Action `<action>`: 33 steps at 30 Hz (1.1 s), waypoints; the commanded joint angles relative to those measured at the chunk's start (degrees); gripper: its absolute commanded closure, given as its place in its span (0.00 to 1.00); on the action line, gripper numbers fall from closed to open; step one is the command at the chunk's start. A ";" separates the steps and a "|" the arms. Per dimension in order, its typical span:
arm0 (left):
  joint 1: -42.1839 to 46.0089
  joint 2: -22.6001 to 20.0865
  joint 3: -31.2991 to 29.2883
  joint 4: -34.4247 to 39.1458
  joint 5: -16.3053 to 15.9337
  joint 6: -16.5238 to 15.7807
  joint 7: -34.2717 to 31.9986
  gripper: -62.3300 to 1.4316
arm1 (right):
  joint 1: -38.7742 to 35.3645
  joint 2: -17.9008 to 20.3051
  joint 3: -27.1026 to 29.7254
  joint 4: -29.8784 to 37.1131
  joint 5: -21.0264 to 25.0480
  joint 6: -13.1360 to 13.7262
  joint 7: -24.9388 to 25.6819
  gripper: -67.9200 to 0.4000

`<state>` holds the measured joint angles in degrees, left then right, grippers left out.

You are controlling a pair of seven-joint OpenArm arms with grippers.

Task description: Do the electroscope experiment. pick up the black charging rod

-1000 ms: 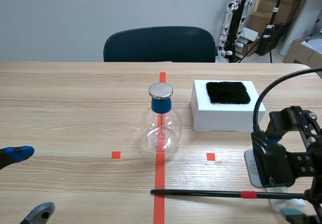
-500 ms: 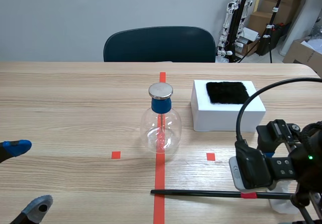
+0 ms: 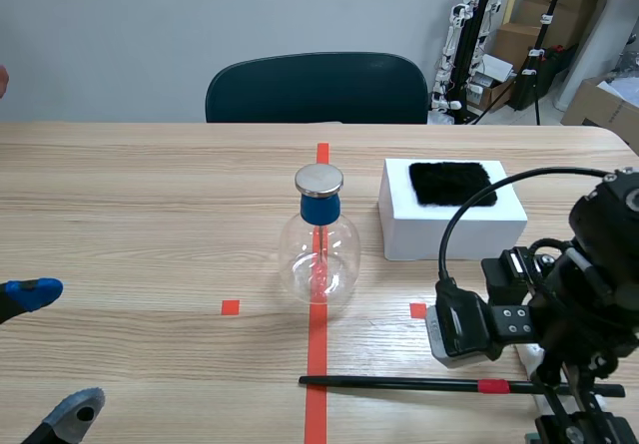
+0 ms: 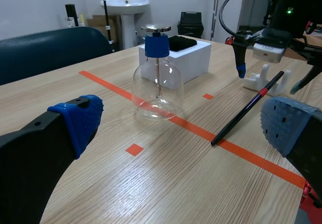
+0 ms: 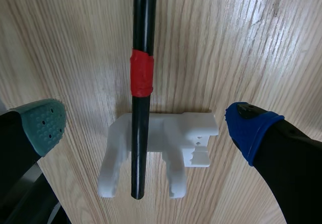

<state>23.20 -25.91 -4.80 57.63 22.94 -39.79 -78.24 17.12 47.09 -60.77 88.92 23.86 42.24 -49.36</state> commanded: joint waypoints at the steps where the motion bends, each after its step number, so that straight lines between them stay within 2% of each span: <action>1: 0.61 -0.48 -0.61 1.25 -0.59 -0.09 -0.85 0.00 | 0.17 -0.57 0.92 0.00 0.59 0.48 -0.44 0.00; 3: 0.61 -0.48 -0.61 1.25 -0.61 -0.09 -0.85 0.00 | 0.17 -1.66 0.92 -1.29 0.85 0.48 -0.96 0.00; 4: 0.61 -0.50 -0.61 1.25 -0.61 -0.09 -0.85 0.00 | 0.17 -2.03 0.92 -1.81 0.85 0.48 -0.94 0.03; 7: 0.66 -0.61 -0.63 1.25 -0.61 -0.09 -0.85 0.00 | 0.20 -2.93 0.92 -2.99 0.87 0.48 -0.90 0.19; 9: 0.92 -0.66 -0.63 1.20 -0.66 -0.09 -1.36 0.00 | 0.20 -3.17 0.92 -3.13 0.87 0.48 -0.85 0.25; 13: 1.75 -0.76 -0.61 -0.55 -0.61 -0.09 -2.56 0.00 | 0.39 -3.96 0.98 -3.13 0.59 0.48 -0.85 0.26; 15: 1.70 -0.68 -0.61 -2.97 -0.59 -0.09 -5.31 0.00 | 0.55 -4.15 0.96 -3.17 0.37 0.48 -0.42 0.26; 17: 1.51 -0.59 -0.59 -5.27 -0.28 2.03 -7.98 0.00 | 0.74 -4.26 0.96 -3.23 0.15 0.48 0.00 0.26; 22: 0.13 -0.59 -0.57 -9.35 4.13 3.08 -10.79 0.00 | 0.79 -4.52 0.96 -3.23 -1.57 0.48 0.83 0.26; 27: -2.10 -0.20 -0.55 -12.96 3.67 3.06 -10.79 0.00 | 0.79 -4.57 0.96 -3.23 -2.84 0.48 0.85 0.26; 33: -2.40 0.04 -0.57 -13.38 3.74 3.04 -10.79 0.00 | 0.79 -4.57 0.96 -3.23 -3.34 0.48 1.31 0.27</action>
<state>20.34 -25.98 -4.99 42.92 27.18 -36.67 -86.39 16.97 42.37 -60.73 85.06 20.93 42.24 -48.27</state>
